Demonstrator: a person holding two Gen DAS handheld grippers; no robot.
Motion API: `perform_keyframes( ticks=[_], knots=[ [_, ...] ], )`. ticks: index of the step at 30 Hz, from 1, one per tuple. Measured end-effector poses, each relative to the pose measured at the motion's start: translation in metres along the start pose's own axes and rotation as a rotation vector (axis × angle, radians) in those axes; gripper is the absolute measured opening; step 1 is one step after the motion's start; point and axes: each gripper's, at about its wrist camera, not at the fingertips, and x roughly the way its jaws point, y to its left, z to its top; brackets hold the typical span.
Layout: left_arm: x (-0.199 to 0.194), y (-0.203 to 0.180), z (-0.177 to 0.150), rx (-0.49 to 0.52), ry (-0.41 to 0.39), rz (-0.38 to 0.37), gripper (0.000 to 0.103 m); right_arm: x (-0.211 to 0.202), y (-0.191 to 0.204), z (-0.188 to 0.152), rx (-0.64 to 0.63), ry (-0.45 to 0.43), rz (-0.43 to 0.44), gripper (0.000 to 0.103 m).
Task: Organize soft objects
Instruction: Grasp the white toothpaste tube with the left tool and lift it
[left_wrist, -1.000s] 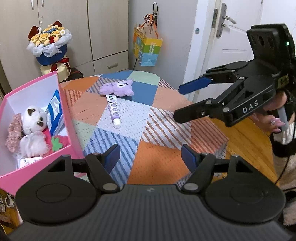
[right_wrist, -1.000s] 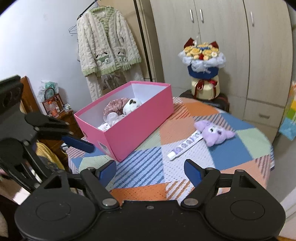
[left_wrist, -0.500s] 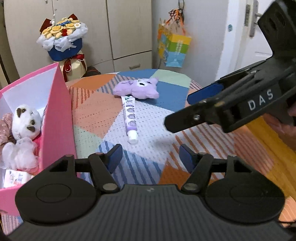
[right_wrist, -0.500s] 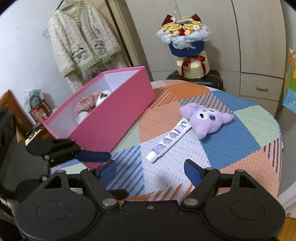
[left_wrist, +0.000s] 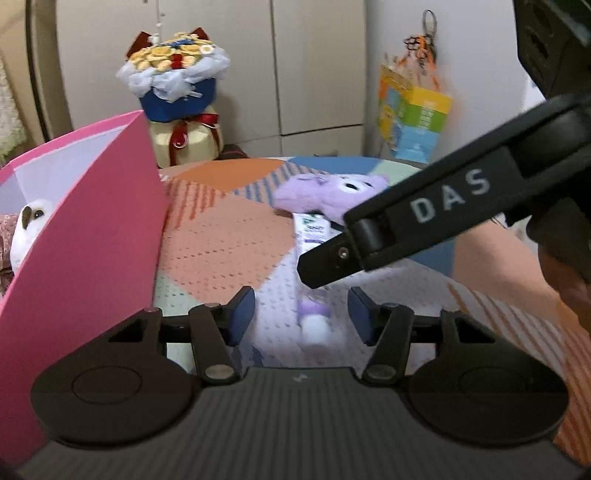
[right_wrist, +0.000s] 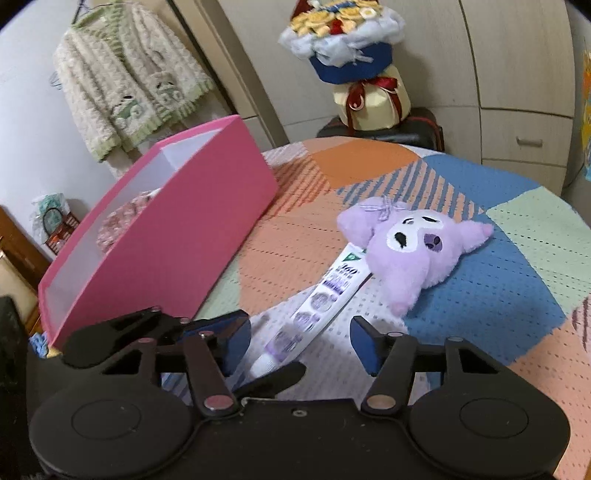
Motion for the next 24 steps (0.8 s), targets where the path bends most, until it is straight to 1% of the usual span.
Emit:
perform_keyframes(
  ticks=[2, 5, 7, 9, 11, 12, 14, 17, 20, 24],
  knots=[
    [0.005, 0.002, 0.000, -0.004, -0.001, -0.003, 0.055, 0.008, -0.003, 0.004, 0.019, 0.002, -0.004, 0.065],
    [0.006, 0.001, 0.000, 0.020, -0.025, 0.008, 0.055, 0.016, -0.002, 0.005, 0.015, -0.015, -0.022, 0.064],
    [0.009, 0.000, -0.001, 0.026, -0.016, 0.002, 0.054, 0.019, -0.001, 0.005, 0.029, -0.020, -0.010, 0.064],
    [0.012, -0.001, -0.002, 0.021, 0.016, -0.016, 0.041, 0.023, -0.002, 0.006, 0.050, -0.010, -0.005, 0.064],
    [0.012, -0.004, -0.002, 0.016, 0.022, -0.031, 0.026, 0.028, 0.002, 0.005, 0.027, -0.010, -0.080, 0.064],
    [0.012, -0.005, -0.002, 0.018, 0.022, -0.032, 0.021, 0.030, 0.004, 0.005, 0.012, -0.008, -0.103, 0.064],
    [0.011, -0.007, -0.003, 0.015, 0.020, -0.030, 0.020, 0.033, 0.006, 0.004, 0.002, -0.007, -0.109, 0.063],
    [0.008, -0.008, -0.004, 0.009, 0.022, -0.025, 0.020, 0.034, 0.009, 0.003, -0.019, -0.011, -0.136, 0.048],
    [0.006, -0.012, -0.006, 0.034, 0.011, -0.007, 0.020, 0.032, 0.009, 0.001, -0.020, -0.016, -0.127, 0.045],
    [0.001, -0.014, -0.009, 0.050, -0.001, 0.005, 0.020, 0.032, 0.003, 0.002, 0.023, 0.003, -0.096, 0.047]
  ],
)
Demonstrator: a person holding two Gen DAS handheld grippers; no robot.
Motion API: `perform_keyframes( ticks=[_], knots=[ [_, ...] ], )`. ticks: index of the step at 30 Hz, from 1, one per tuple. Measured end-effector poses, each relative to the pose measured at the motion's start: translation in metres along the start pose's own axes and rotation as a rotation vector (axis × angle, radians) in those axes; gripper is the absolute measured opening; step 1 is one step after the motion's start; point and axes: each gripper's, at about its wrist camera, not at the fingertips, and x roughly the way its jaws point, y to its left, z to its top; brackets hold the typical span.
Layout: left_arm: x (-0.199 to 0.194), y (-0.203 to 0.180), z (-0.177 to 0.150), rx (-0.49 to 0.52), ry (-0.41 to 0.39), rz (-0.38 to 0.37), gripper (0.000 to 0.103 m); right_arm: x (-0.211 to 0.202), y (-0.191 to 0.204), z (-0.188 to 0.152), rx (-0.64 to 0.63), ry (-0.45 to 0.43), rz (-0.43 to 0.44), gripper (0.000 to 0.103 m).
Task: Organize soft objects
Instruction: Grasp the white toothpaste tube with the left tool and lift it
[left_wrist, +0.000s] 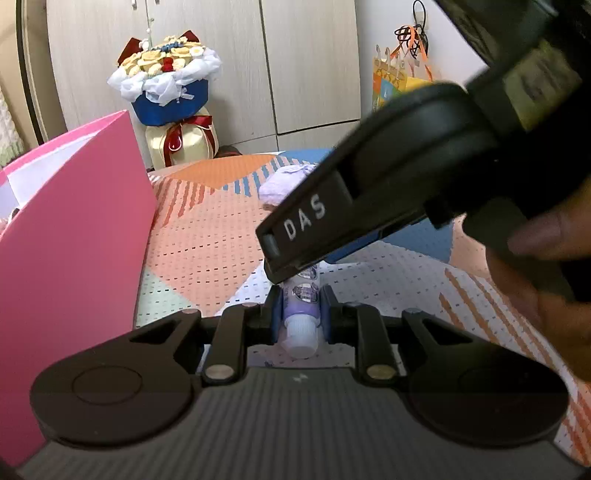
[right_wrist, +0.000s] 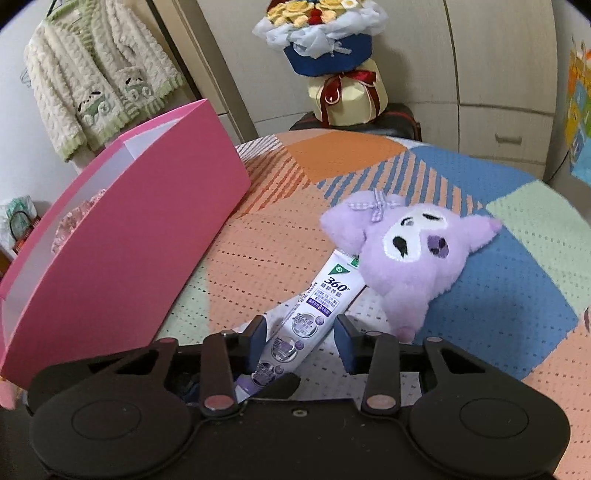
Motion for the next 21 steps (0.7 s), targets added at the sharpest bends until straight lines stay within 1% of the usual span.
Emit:
perform_keyframes(
  ticks=[3, 6, 8, 10, 11, 15, 21],
  knots=[
    [-0.005, -0.001, -0.002, -0.002, 0.000, -0.001, 0.020, 0.003, -0.002, 0.005, 0.004, 0.044, 0.013, 0.048],
    [-0.010, 0.000, -0.004, -0.012, -0.001, -0.026, 0.020, 0.001, -0.004, 0.007, -0.013, 0.081, 0.029, 0.049],
    [-0.012, 0.000, -0.005, 0.001, -0.012, -0.025, 0.020, -0.001, -0.011, 0.006, 0.034, 0.090, 0.062, 0.049],
    [-0.013, -0.002, -0.005, 0.009, -0.023, -0.023, 0.020, -0.002, -0.017, 0.004, 0.095, 0.089, 0.091, 0.049],
    [-0.012, -0.001, -0.005, 0.008, -0.022, -0.022, 0.020, -0.004, -0.018, 0.002, 0.118, 0.083, 0.100, 0.046],
    [-0.015, 0.000, -0.007, 0.001, -0.024, -0.023, 0.020, -0.010, -0.011, -0.008, 0.129, 0.051, 0.101, 0.043],
    [-0.039, 0.000, -0.008, 0.008, -0.034, -0.035, 0.020, -0.027, 0.001, -0.017, 0.144, 0.044, 0.119, 0.044]
  ],
)
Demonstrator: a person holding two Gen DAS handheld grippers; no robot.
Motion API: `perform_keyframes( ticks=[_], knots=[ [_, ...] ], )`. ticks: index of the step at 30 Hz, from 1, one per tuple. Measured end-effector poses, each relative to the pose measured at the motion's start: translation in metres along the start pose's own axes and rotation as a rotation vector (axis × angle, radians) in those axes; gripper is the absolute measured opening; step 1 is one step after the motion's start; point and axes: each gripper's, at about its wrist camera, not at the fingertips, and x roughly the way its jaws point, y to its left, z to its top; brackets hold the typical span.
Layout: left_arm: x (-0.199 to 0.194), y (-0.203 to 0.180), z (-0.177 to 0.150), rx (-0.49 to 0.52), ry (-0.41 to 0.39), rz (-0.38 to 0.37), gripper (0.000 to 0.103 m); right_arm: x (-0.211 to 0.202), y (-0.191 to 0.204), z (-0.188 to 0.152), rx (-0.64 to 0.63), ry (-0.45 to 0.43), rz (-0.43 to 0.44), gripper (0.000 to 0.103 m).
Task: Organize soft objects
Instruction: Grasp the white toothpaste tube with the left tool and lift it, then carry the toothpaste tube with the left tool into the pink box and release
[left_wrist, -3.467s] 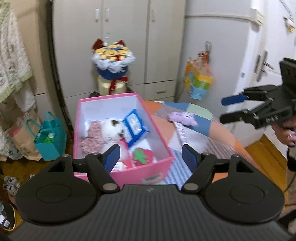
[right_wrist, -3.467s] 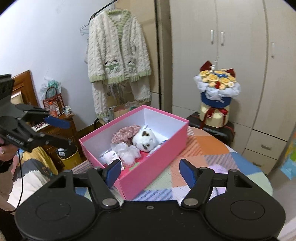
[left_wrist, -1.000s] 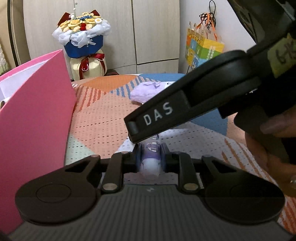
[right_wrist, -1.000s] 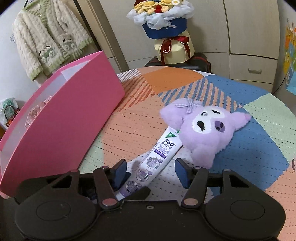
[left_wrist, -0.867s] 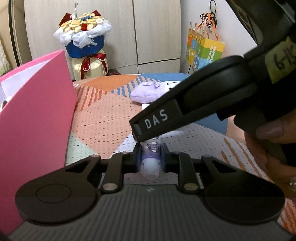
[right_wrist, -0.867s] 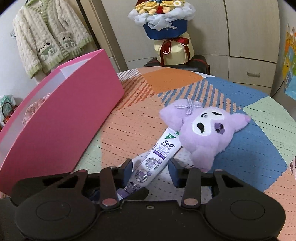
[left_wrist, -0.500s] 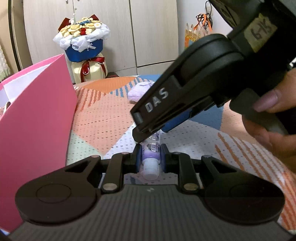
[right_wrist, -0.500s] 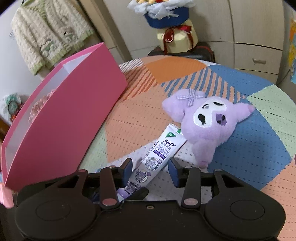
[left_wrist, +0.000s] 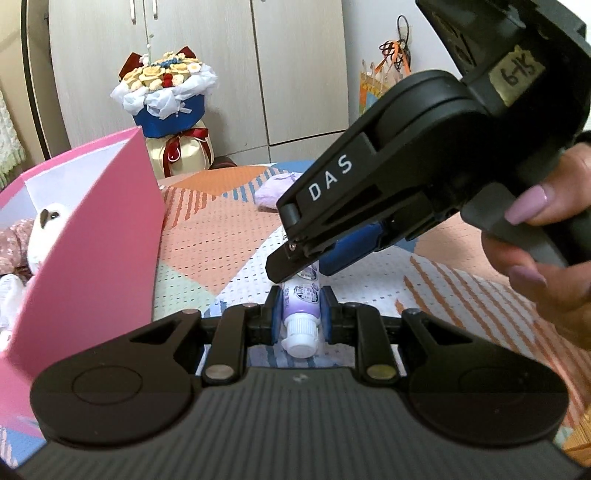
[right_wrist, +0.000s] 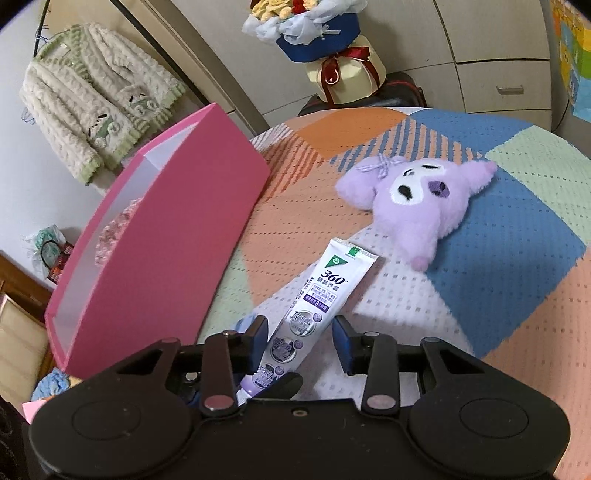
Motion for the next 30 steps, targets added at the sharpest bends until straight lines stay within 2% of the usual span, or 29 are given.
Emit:
perform_keyframes(
  ticks=[5, 9, 13, 17, 30],
  knots=[
    [-0.023, 0.005, -0.002, -0.018, -0.004, -0.048, 0.020, -0.017, 0.014, -0.013, -0.029, 0.000, 0.004, 0.045],
    [-0.046, 0.000, -0.007, 0.014, -0.020, -0.043, 0.020, -0.033, 0.024, -0.025, -0.034, -0.006, 0.021, 0.045],
    [-0.068, 0.004, -0.007, -0.001, -0.011, -0.061, 0.021, -0.046, 0.039, -0.038, -0.054, -0.018, 0.028, 0.045],
    [-0.098, 0.007, -0.013, 0.007, -0.038, -0.057, 0.021, -0.061, 0.056, -0.049, -0.077, -0.037, 0.046, 0.045],
    [-0.196, 0.024, -0.016, 0.086, -0.167, 0.057, 0.022, -0.105, 0.148, -0.065, -0.232, -0.108, 0.122, 0.046]
  ],
)
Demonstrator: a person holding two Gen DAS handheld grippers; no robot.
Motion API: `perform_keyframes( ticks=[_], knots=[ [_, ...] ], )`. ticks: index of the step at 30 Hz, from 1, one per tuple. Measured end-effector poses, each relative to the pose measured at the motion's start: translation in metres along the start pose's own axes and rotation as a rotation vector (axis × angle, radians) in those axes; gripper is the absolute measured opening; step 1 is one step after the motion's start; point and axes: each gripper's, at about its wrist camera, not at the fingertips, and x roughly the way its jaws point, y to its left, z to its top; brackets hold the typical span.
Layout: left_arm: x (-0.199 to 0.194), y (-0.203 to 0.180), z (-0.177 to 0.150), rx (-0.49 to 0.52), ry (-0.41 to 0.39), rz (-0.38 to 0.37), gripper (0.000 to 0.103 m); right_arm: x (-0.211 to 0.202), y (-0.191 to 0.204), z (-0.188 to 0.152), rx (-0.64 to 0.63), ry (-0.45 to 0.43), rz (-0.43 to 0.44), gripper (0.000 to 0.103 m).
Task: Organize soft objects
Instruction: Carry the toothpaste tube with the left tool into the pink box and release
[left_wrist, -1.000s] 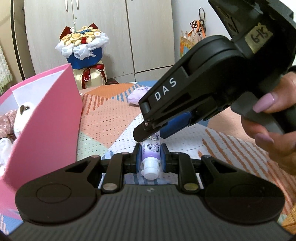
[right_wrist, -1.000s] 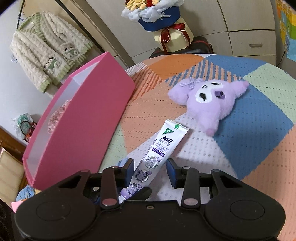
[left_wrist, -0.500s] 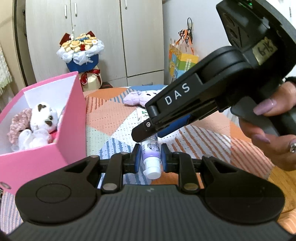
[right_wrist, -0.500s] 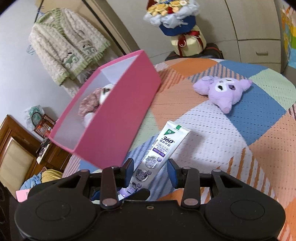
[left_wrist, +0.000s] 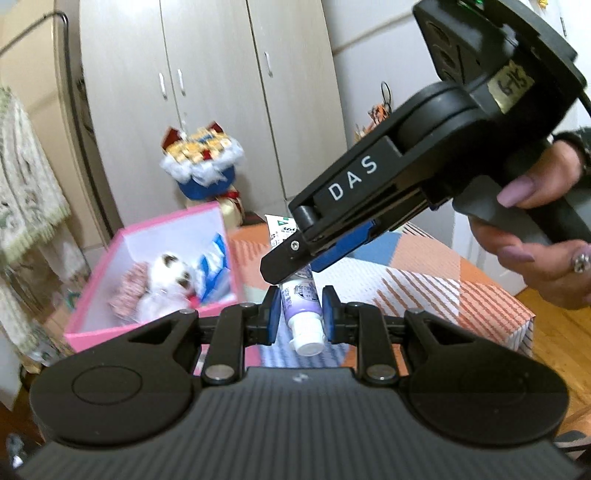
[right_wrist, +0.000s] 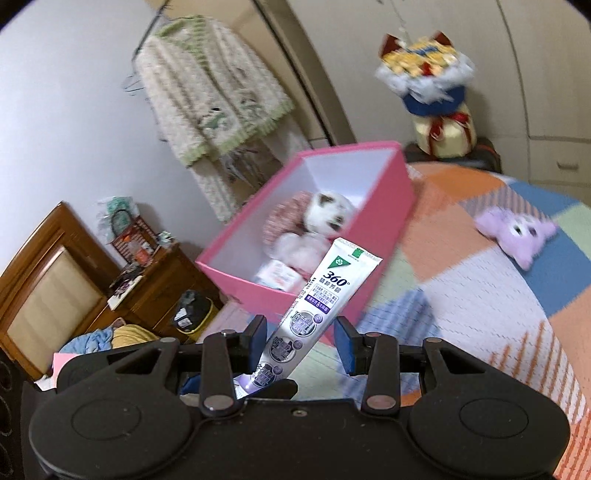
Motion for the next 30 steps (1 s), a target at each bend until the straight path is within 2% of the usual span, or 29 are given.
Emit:
perform_keyframes(
  ticks=[5, 12, 21, 30],
  knots=[
    [-0.019, 0.018, 0.005, -0.007, -0.049, 0.038, 0.023, -0.003, 0.032, 0.016, -0.086, -0.028, 0.011, 0.046],
    [-0.018, 0.051, 0.010, -0.031, -0.082, 0.078, 0.022, 0.015, 0.049, 0.038, -0.099, -0.062, 0.053, 0.046],
    [0.030, 0.106, 0.017, -0.104, -0.061, 0.066, 0.022, 0.068, 0.042, 0.080, -0.078, -0.036, 0.063, 0.045],
    [0.088, 0.154, 0.004, -0.220, 0.047, 0.029, 0.022, 0.138, 0.020, 0.106, -0.037, 0.061, 0.031, 0.045]
  ],
)
